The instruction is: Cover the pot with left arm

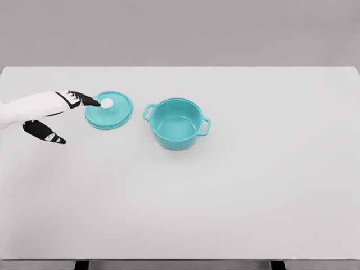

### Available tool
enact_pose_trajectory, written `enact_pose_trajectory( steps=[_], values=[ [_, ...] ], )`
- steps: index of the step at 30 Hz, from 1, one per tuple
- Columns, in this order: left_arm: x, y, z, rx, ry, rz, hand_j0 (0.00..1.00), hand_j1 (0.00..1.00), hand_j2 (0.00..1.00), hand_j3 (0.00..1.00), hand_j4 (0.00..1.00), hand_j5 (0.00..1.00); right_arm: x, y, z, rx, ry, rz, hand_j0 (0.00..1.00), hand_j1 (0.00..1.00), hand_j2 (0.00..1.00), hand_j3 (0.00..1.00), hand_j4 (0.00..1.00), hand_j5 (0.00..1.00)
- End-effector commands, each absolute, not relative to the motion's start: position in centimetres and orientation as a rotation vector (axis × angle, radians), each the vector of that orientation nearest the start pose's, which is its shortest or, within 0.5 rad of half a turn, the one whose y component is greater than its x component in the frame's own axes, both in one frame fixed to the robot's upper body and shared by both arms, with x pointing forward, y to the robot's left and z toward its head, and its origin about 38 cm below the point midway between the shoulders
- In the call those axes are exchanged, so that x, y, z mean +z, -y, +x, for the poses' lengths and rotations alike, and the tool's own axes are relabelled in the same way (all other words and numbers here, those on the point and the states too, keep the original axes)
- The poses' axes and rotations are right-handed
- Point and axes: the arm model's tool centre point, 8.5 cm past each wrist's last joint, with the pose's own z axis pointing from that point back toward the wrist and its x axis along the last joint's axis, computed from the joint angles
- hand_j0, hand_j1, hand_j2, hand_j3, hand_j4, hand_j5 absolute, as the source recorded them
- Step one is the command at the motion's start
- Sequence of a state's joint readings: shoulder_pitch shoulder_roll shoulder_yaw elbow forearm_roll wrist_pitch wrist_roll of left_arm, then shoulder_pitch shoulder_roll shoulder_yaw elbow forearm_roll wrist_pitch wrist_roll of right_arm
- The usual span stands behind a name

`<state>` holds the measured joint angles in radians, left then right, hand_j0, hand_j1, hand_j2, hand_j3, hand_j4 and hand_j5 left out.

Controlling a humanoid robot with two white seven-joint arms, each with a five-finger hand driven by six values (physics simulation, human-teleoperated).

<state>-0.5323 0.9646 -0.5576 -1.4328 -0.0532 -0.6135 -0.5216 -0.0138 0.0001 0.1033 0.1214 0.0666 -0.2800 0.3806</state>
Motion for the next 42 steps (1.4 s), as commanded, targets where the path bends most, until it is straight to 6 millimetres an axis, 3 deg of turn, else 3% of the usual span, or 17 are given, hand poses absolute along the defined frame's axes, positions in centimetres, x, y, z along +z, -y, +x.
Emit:
enact_pose_trajectory(
  steps=[1, 4, 7, 10, 12, 15, 18, 22, 25, 28, 35, 38, 42],
  values=[
    [22.5, -35.9, 40.9, -1.821, 1.498, 0.218, 1.00, 1.00, 1.00, 1.00, 1.00, 1.00, -25.3, 23.9, -1.0, 0.204, 0.130, 0.312, 1.00, 1.00, 1.00, 1.00, 1.00, 1.00],
    [22.7, -34.9, 41.3, -1.700, 1.604, 0.117, 1.00, 1.00, 1.00, 1.00, 1.00, 1.00, -25.3, 23.9, -1.5, 0.196, 0.117, 0.313, 1.00, 1.00, 1.00, 1.00, 1.00, 1.00],
    [19.5, -32.4, 43.5, -1.652, 1.589, 0.024, 1.00, 1.00, 1.00, 1.00, 1.00, 1.00, -25.3, 23.9, -1.2, 0.199, 0.123, 0.313, 1.00, 1.00, 1.00, 1.00, 1.00, 1.00],
    [17.7, -32.2, 44.5, -1.599, 1.564, 0.002, 1.00, 1.00, 1.00, 1.00, 1.00, 1.00, -25.3, 23.9, -1.3, 0.197, 0.123, 0.313, 1.00, 1.00, 1.00, 1.00, 1.00, 1.00],
    [16.3, -33.9, 45.4, -1.564, 1.501, 0.042, 1.00, 1.00, 1.00, 1.00, 1.00, 1.00, -25.3, 23.9, -1.3, 0.198, 0.123, 0.313, 1.00, 1.00, 1.00, 1.00, 1.00, 1.00],
    [17.5, -34.2, 47.0, -1.518, 1.537, 0.086, 1.00, 1.00, 1.00, 1.00, 1.00, 1.00, -25.3, 23.9, -1.3, 0.197, 0.122, 0.313, 1.00, 1.00, 1.00, 1.00, 1.00, 1.00],
    [19.3, -32.6, 46.9, -1.449, 1.695, 0.134, 1.00, 1.00, 1.00, 1.00, 1.00, 1.00, -25.3, 23.9, -1.3, 0.197, 0.122, 0.313, 1.00, 1.00, 1.00, 1.00, 1.00, 1.00],
    [19.7, -32.2, 47.2, -1.447, 1.705, 0.122, 1.00, 1.00, 1.00, 1.00, 1.00, 1.00, -25.3, 23.9, -1.4, 0.197, 0.120, 0.313, 1.00, 1.00, 1.00, 1.00, 1.00, 1.00],
    [18.6, -31.9, 47.1, -1.457, 1.673, 0.095, 1.00, 1.00, 1.00, 1.00, 1.00, 1.00, -25.3, 23.9, -1.3, 0.197, 0.122, 0.313, 1.00, 1.00, 1.00, 1.00, 1.00, 1.00],
    [19.0, -31.7, 47.8, -1.459, 1.603, 0.087, 1.00, 1.00, 1.00, 1.00, 1.00, 1.00, -25.3, 23.9, -1.3, 0.197, 0.123, 0.313, 1.00, 1.00, 1.00, 1.00, 1.00, 1.00],
    [17.6, -32.9, 48.7, -1.168, 1.509, -0.055, 1.00, 1.00, 1.00, 1.00, 1.00, 1.00, -25.3, 23.9, -1.3, 0.197, 0.122, 0.313, 1.00, 1.00, 1.00, 1.00, 1.00, 1.00],
    [16.7, -33.0, 49.4, -1.155, 1.426, -0.029, 1.00, 1.00, 1.00, 1.00, 1.00, 1.00, -25.3, 23.9, -1.3, 0.197, 0.122, 0.313, 1.00, 1.00, 1.00, 1.00, 1.00, 1.00],
    [17.0, -33.3, 50.0, -1.218, 1.397, 0.042, 0.94, 0.94, 0.94, 0.94, 0.94, 0.94, -25.3, 23.9, -1.3, 0.197, 0.122, 0.313, 1.00, 1.00, 1.00, 1.00, 1.00, 1.00]
  ],
)
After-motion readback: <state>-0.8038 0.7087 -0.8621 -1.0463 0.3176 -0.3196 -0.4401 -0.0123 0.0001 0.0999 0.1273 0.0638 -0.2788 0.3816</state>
